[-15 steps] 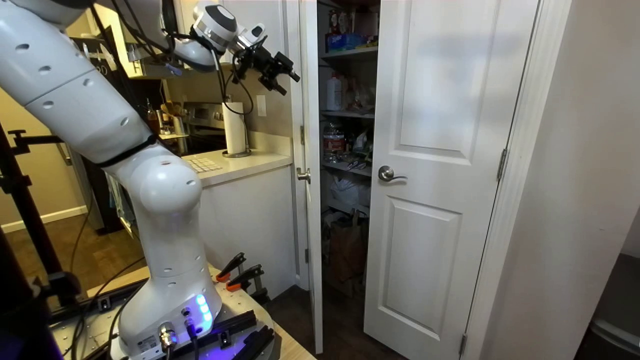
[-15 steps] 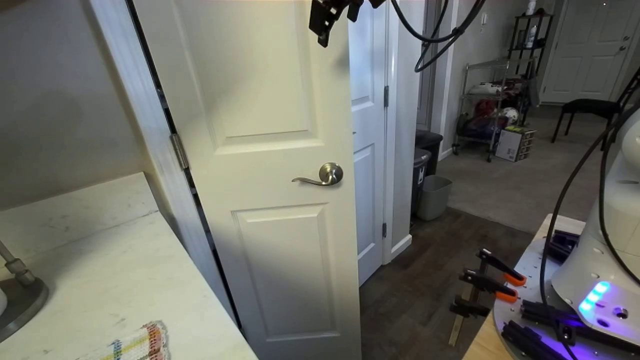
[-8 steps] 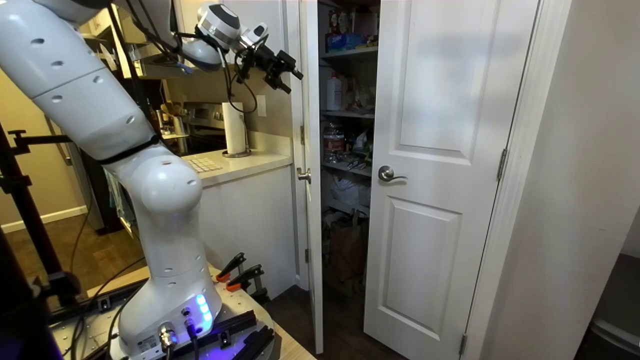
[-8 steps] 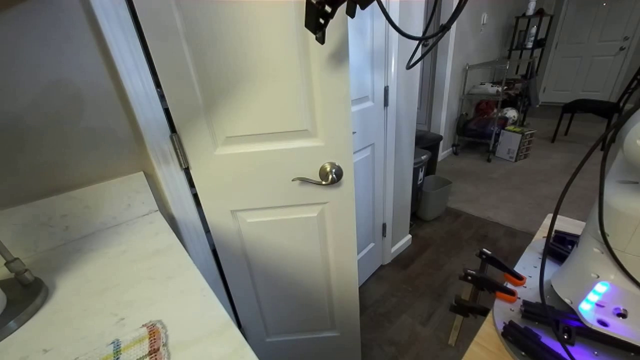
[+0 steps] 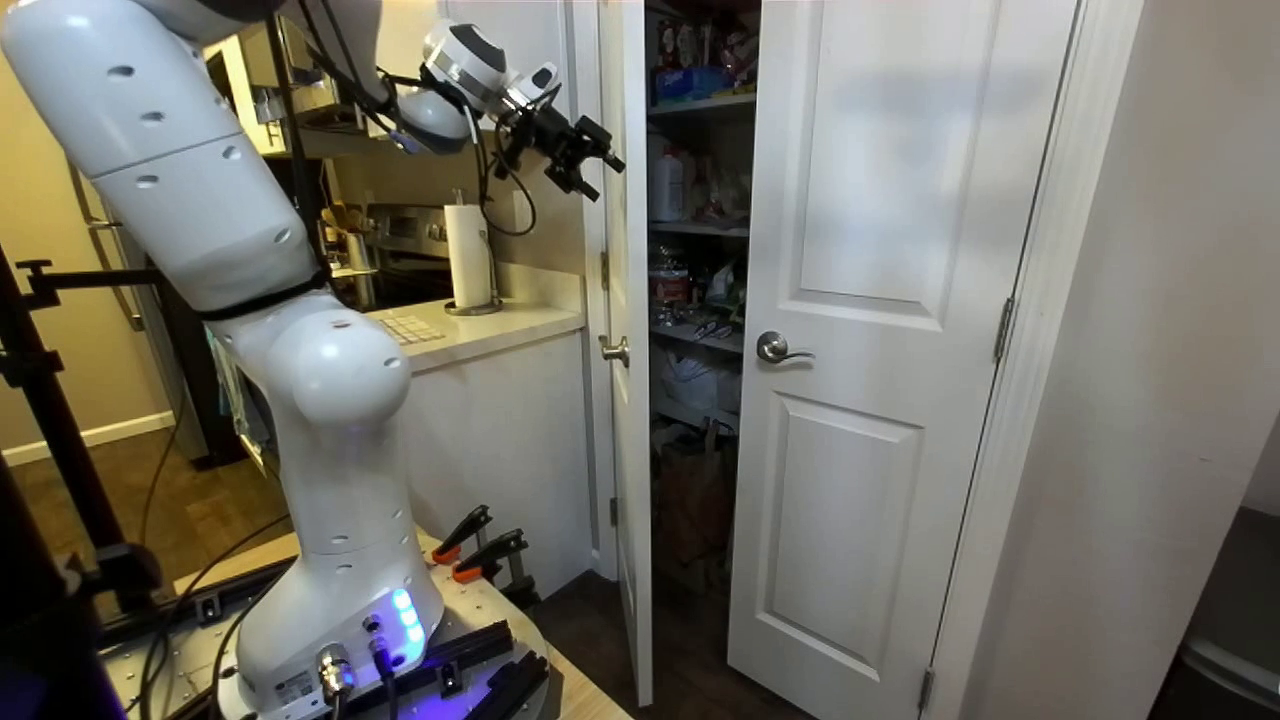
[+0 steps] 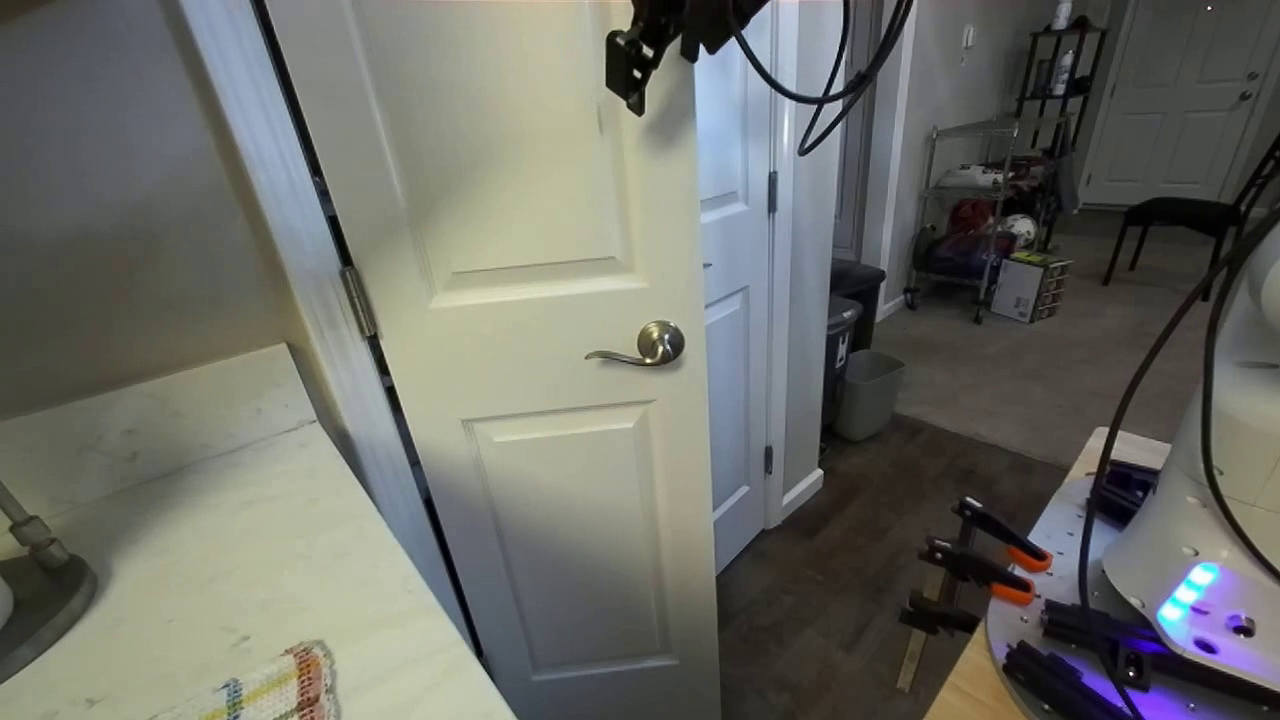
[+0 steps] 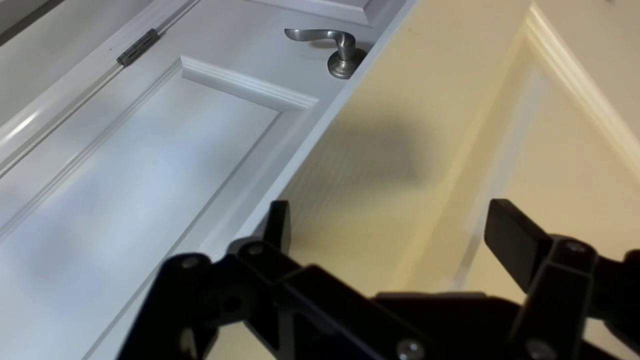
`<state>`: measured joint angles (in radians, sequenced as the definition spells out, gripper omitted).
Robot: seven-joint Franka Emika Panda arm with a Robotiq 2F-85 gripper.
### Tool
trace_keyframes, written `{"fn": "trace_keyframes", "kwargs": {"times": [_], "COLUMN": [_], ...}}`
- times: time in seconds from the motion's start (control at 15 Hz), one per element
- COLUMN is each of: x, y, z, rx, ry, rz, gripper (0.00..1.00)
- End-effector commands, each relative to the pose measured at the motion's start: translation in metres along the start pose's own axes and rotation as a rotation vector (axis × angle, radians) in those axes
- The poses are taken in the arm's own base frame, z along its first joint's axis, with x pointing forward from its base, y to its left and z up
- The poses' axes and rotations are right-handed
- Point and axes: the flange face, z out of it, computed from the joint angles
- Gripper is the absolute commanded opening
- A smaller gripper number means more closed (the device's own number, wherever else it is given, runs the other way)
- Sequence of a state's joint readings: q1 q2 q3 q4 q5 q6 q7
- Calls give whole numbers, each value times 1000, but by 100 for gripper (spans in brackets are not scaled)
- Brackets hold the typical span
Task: Close the door
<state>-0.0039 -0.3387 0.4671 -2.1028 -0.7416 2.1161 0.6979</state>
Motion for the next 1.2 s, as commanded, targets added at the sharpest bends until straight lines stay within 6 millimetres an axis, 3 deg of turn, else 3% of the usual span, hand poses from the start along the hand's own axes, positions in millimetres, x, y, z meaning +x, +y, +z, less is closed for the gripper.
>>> {"fn": "trace_keyframes", "kwargs": {"times": [0.0,0.47,1.13], "x": [4,-1,7], "y": [6,18,51], "z": [35,85,109], "rx": [-6,3,-149], "ry": [-18,-81,5], "rz": [-7,5,224], "gripper": [100,100,100]}}
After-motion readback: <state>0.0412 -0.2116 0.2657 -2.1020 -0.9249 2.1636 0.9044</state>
